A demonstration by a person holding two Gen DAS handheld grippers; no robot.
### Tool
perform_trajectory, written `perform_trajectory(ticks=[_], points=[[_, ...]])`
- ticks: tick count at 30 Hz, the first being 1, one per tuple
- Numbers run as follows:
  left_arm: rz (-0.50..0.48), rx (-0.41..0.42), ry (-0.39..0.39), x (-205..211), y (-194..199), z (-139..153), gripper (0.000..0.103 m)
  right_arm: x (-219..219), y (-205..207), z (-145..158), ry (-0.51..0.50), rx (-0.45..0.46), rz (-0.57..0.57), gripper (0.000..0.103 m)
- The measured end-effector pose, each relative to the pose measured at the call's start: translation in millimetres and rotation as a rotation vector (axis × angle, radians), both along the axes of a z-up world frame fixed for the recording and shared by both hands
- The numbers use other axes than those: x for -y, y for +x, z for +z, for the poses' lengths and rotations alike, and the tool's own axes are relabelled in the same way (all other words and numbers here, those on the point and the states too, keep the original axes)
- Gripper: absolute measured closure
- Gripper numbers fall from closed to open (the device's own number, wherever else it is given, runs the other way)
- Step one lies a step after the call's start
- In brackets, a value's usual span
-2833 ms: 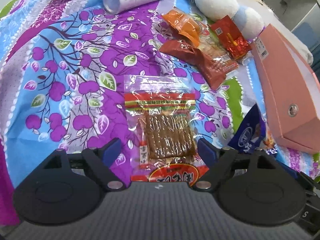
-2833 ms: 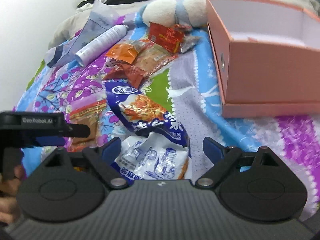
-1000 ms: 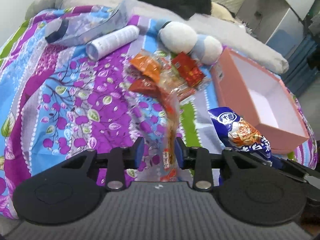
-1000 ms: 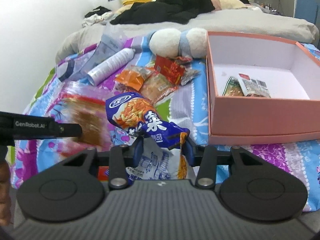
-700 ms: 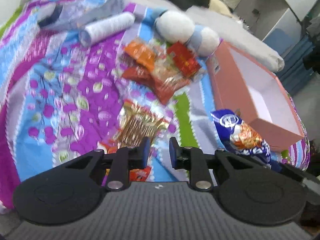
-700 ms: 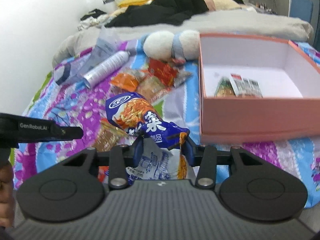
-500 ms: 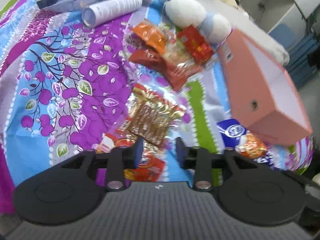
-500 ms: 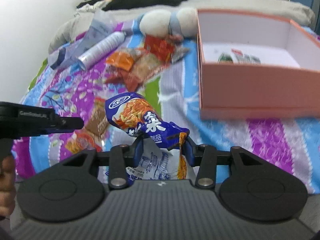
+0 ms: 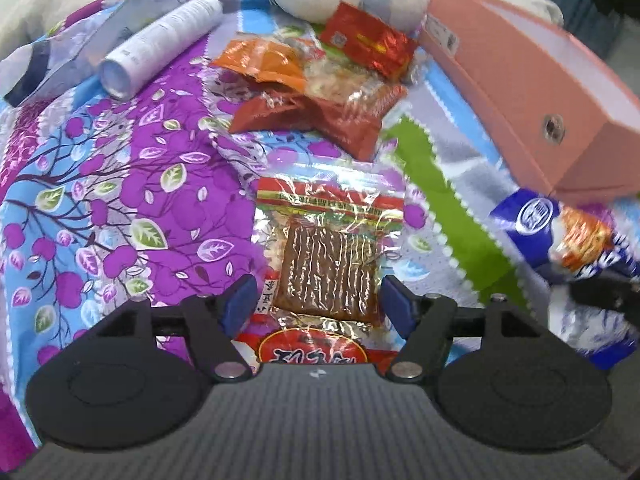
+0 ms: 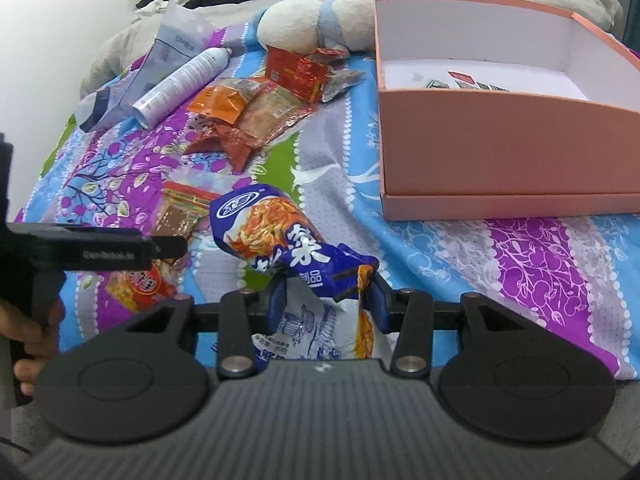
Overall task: Organize snacks
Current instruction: 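Lift the clear stick packet with the left tool while the right tool lifts the blue bag, then carry the stick packet with the left tool while the right tool carries the blue bag over the pink box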
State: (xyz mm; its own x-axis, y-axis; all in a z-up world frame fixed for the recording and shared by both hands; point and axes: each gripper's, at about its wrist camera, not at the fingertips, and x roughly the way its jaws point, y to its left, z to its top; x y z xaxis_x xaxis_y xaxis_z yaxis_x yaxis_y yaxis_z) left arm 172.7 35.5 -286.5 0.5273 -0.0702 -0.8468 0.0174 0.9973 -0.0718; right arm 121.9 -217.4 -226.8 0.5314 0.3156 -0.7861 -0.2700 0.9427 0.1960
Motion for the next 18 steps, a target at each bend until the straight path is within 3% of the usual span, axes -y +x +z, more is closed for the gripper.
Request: perform_trajectory(ticks=[9,18], points=[[-0.052,-0.015,0.057,14.4,5.9,0.9,0.044,-4.1,3.3,-6.9,-0.005,-0.022,0.01,0.057],[0.021,-0.017,-0.041,5.8,-2.0,17.5,0.045,-2.3,3.5,0.9,0.001,0.0,0.004,0.057]])
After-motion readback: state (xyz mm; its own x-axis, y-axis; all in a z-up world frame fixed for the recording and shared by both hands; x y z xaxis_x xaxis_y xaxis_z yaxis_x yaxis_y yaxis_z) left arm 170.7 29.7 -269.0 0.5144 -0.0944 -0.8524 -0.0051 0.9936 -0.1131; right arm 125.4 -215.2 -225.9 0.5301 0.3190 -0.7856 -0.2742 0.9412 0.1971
